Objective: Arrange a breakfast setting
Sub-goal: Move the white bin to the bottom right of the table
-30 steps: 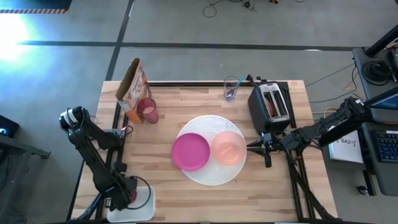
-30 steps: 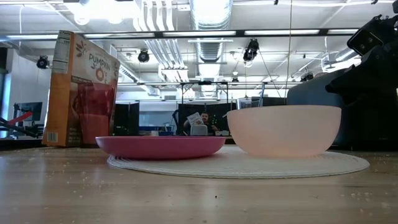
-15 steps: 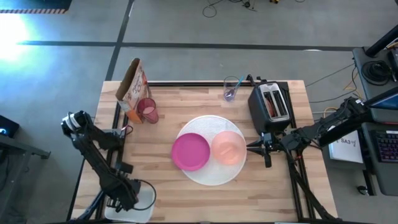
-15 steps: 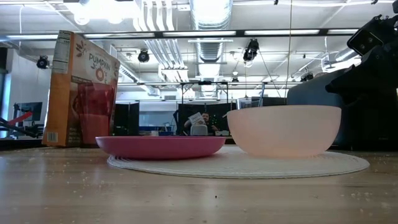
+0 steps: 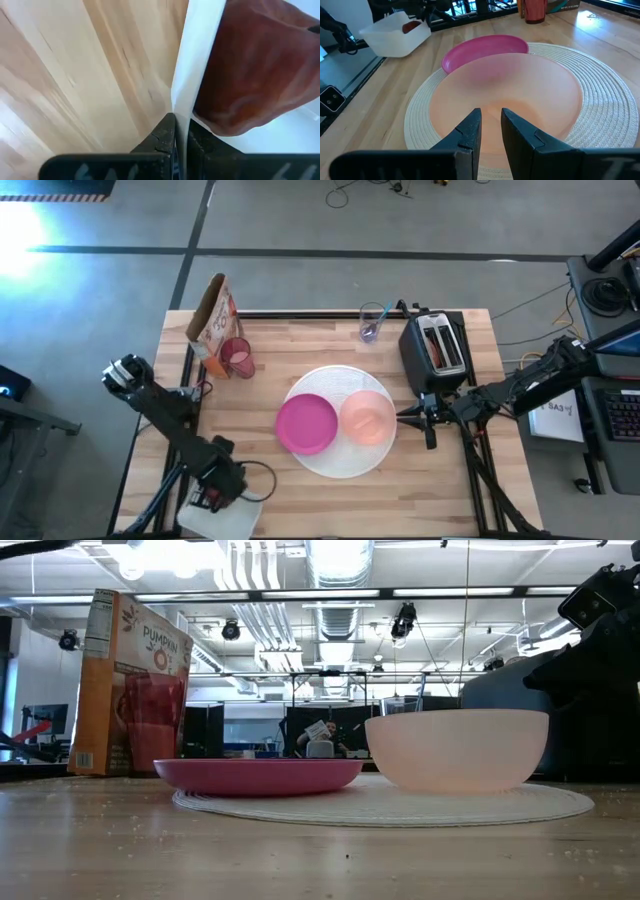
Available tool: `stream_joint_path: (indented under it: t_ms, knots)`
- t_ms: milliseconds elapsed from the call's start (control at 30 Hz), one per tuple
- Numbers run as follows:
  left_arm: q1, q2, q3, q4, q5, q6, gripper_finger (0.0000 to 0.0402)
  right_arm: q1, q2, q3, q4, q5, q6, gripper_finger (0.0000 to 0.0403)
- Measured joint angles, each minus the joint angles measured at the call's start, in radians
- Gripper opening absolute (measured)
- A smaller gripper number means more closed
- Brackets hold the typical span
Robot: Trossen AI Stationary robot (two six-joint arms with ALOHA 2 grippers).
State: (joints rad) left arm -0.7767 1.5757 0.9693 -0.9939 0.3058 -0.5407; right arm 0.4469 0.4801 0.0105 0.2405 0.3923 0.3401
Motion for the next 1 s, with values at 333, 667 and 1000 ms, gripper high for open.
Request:
stream_joint_path:
  t_ms: [333,667,1000]
  knots:
    - [0.257,0.011,0.078,0.026,-0.003,0.122,0.0000,0.000,0.000,0.000,0.000,0.000,0.000,0.0063]
    - [0.374,0.186,0.338,0.006,-0.110,0.183,0.0000,0.000,0.000,0.000,0.000,0.000,0.000,0.0063]
    - [0.383,0.423,0.572,-0.045,-0.156,0.278,0.0000,0.000,0.000,0.000,0.000,0.000,0.000,0.0063]
